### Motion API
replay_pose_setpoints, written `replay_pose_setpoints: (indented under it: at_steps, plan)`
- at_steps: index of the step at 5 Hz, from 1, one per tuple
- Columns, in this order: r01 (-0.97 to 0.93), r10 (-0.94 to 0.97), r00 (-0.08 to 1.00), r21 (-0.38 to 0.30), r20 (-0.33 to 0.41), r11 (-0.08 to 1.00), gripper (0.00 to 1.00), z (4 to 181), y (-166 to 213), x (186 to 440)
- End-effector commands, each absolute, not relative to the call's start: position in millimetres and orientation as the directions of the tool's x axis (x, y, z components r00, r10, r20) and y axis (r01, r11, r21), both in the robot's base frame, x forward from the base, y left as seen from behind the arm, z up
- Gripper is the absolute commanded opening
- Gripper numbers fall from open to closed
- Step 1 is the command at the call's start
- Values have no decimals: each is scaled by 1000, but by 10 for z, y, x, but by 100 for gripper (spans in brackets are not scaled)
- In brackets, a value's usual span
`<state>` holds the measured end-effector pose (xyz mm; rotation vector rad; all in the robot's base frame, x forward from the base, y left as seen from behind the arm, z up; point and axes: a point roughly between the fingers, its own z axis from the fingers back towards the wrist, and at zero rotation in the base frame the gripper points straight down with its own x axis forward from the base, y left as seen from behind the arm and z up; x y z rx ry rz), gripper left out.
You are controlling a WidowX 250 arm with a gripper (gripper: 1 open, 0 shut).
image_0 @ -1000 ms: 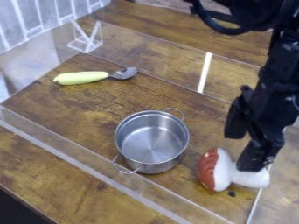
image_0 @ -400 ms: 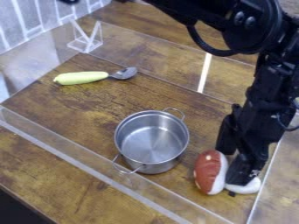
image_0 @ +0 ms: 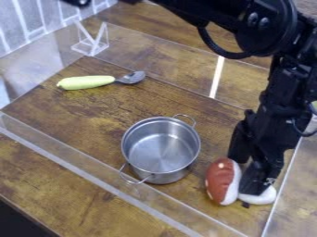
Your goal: Remove the mushroom from the silver pot and put it on the table
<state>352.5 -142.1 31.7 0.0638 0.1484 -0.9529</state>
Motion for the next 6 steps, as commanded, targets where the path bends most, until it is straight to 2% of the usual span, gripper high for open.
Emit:
replay_pose_setpoints:
  at_steps: [1,2,3,4,5,6]
  plan:
    - [823,-815,564,4,-129,569,100,348,-1444,3517]
    - [817,-810,572,1,-128,576,100,339,-1486,3535]
    - [809,-803,582,-1,-128,587,0,344,-1526,3551]
    - [748,-742,659,3,-123,664,0,452,-1566,3650]
    - [702,-696,708,7,-120,712,100,566,-1484,3576]
    - [712,-706,699,18,-112,702,100,644,-1498,3567]
